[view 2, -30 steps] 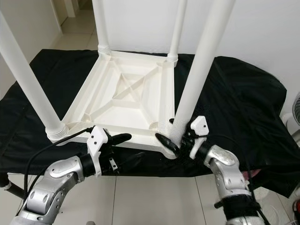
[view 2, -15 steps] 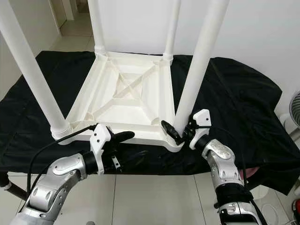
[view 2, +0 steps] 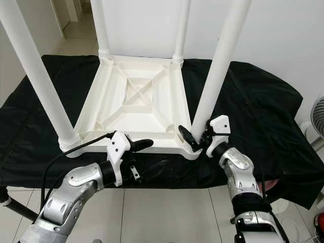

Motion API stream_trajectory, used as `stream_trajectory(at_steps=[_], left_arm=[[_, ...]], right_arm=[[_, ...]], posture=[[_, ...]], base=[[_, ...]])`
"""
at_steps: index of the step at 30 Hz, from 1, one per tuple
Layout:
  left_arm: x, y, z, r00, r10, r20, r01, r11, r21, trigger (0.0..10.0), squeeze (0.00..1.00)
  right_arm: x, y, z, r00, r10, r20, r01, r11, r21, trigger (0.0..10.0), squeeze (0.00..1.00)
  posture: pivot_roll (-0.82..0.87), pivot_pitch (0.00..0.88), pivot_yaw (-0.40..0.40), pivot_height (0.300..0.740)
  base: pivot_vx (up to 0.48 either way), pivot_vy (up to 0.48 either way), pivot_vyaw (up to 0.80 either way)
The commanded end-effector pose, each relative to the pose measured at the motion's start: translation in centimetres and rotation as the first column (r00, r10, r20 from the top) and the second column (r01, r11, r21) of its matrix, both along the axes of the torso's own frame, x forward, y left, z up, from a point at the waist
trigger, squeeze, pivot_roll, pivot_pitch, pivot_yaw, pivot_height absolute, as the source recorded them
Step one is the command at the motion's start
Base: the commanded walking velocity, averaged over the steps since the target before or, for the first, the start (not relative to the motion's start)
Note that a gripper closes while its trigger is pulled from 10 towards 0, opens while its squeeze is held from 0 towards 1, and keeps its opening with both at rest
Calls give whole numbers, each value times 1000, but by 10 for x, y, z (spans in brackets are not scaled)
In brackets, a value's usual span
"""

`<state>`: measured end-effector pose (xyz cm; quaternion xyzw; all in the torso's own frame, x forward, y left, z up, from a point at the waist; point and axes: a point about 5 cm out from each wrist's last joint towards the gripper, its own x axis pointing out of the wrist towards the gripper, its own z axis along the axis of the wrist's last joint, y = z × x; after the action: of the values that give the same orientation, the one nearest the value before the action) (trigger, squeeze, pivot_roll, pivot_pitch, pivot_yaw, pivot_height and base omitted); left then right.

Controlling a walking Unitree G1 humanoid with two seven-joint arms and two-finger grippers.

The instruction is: Building children table

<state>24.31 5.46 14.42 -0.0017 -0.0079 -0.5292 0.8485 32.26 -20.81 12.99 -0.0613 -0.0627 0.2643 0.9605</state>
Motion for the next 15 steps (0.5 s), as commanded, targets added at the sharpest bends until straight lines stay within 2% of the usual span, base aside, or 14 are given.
stream_trajectory(at_steps=[1, 3, 5, 7, 15], left_arm=[[2, -6, -2, 1000, 30, 6, -30, 999, 20, 10000, 0], [7, -12, -13, 997, 72, 5, -72, 993, 88, 10000, 0], [7, -12, -13, 997, 72, 5, -72, 993, 88, 10000, 0], [8, -16, -22, 995, 101, 6, -101, 988, 117, 10000, 0], [17, -11, -23, 993, 117, 31, -120, 986, 120, 10000, 0]], right_arm=[[2, -5, 0, 999, -33, -4, 33, 999, -2, 10000, 0], [2, 2, -5, 999, -35, -26, 35, 999, 3, 10000, 0], [2, 2, -5, 999, -35, -26, 35, 999, 3, 10000, 0], [0, 9, -10, 999, -35, -35, 36, 999, 14, 10000, 0], [-8, 24, -14, 1000, 19, -13, -18, 998, 58, 10000, 0]], posture=[[-83, 0, -38, 740], [-82, 0, -38, 740], [-82, 0, -38, 740], [-84, 0, -36, 740], [-80, 0, -20, 740]], base=[[0, 0, 0], [0, 0, 0], [0, 0, 0], [0, 0, 0], [0, 0, 0]])
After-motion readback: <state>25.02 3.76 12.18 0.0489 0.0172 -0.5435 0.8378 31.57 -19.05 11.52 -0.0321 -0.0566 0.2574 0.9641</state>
